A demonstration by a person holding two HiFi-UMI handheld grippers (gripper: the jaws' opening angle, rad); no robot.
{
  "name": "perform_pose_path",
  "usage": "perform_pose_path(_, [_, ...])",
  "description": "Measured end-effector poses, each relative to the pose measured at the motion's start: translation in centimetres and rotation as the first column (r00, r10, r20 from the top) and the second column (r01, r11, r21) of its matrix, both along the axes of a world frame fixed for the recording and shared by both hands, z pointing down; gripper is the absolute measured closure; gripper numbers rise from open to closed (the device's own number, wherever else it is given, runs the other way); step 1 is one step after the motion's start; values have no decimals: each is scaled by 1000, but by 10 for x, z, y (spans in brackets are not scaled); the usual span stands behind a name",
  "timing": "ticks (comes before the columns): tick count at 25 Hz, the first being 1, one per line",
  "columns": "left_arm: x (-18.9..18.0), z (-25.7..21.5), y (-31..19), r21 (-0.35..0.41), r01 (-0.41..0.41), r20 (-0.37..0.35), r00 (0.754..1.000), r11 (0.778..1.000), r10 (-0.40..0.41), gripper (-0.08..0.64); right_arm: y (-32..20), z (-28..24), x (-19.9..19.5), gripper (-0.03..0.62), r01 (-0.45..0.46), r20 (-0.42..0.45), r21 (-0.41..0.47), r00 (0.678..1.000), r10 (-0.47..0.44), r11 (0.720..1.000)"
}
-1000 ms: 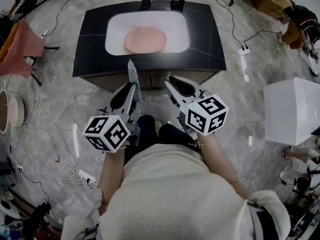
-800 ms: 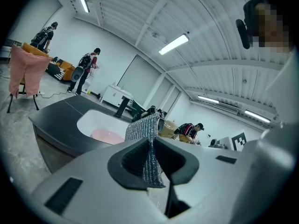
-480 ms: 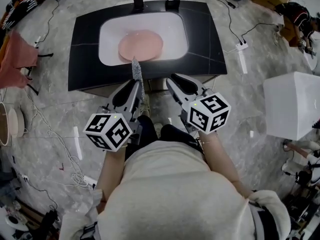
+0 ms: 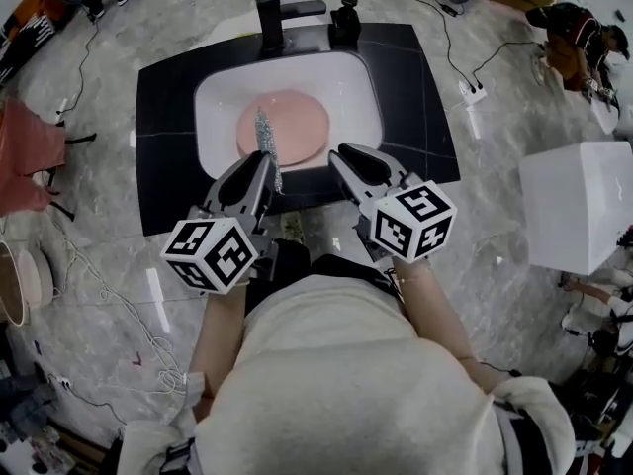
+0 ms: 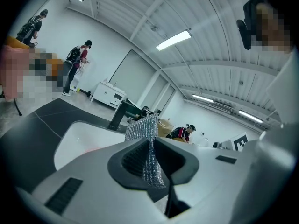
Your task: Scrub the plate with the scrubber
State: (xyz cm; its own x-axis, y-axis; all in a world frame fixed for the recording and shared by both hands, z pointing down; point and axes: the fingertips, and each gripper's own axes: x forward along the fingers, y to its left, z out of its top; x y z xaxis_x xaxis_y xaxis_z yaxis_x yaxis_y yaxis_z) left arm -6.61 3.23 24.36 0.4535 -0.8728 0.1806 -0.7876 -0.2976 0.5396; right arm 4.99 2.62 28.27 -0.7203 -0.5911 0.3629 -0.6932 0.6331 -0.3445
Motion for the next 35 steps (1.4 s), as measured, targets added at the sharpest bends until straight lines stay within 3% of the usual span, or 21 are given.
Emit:
perform_pose_path(14, [-42, 1, -101, 4, -75, 10, 997, 997, 75, 497, -91, 5, -43, 500, -69, -13, -11, 998, 69, 998])
perform_pose_path(35, [-54, 28, -127, -81, -108, -4, 994, 991, 108, 497, -116, 30, -27, 441, -126, -108, -116, 988, 113, 985])
